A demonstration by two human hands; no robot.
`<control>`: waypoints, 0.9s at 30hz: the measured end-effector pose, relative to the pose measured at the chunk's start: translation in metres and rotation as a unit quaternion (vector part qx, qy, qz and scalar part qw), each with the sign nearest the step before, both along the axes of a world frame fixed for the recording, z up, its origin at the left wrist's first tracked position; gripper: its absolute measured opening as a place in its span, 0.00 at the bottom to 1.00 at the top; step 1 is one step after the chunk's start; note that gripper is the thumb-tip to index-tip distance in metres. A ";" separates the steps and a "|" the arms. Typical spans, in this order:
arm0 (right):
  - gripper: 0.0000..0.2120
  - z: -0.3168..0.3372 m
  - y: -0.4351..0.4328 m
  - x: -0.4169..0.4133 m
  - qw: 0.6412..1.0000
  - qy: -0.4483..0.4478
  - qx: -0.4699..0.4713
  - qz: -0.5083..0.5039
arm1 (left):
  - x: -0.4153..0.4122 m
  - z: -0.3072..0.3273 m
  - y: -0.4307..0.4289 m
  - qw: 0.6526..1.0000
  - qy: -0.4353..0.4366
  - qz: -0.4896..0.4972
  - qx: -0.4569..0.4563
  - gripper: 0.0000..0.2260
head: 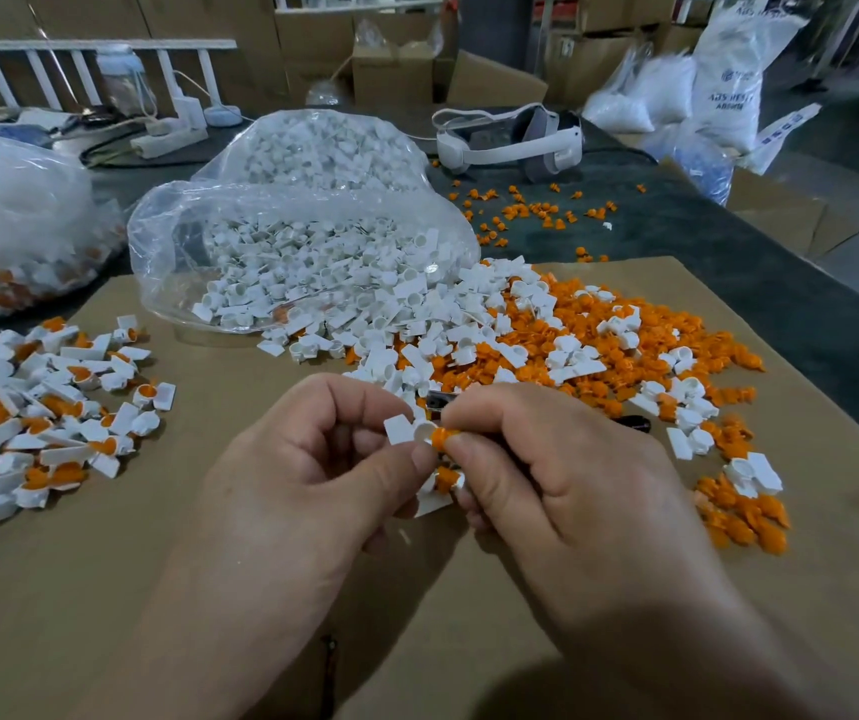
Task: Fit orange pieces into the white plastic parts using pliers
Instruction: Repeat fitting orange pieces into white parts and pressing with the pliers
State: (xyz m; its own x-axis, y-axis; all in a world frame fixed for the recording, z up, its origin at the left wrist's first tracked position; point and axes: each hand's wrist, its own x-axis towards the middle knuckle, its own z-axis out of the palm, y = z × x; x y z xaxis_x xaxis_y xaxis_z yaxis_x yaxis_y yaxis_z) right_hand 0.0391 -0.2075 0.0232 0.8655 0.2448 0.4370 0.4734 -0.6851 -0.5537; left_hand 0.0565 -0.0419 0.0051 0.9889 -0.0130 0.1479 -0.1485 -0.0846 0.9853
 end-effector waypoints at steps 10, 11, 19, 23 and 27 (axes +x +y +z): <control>0.11 0.014 -0.001 0.001 0.988 0.057 -0.137 0.042 | 0.000 -0.004 0.001 0.999 0.016 -0.045 0.021 0.10; 0.12 0.014 -0.001 0.001 0.986 0.059 -0.148 0.050 | 0.001 -0.004 0.001 0.998 0.025 -0.054 0.013 0.09; 0.11 0.010 -0.001 0.001 0.993 0.062 -0.102 0.026 | 0.003 -0.002 0.000 0.993 0.069 -0.074 -0.061 0.09; 0.09 0.011 -0.002 0.002 0.990 0.049 -0.125 0.043 | 0.002 -0.005 -0.003 0.992 0.079 -0.073 -0.066 0.08; 0.09 0.014 -0.002 0.003 0.988 0.059 -0.130 0.055 | 0.003 -0.005 -0.003 0.990 0.081 -0.082 -0.082 0.09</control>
State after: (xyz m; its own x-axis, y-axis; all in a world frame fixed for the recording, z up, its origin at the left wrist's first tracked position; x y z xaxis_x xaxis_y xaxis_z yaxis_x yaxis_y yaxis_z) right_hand 0.0426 -0.2095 0.0374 0.8690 0.4306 0.2438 0.4949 -0.7599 -0.4216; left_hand 0.0593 -0.0446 0.0000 0.9864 -0.1642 0.0010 0.0140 0.0903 0.9958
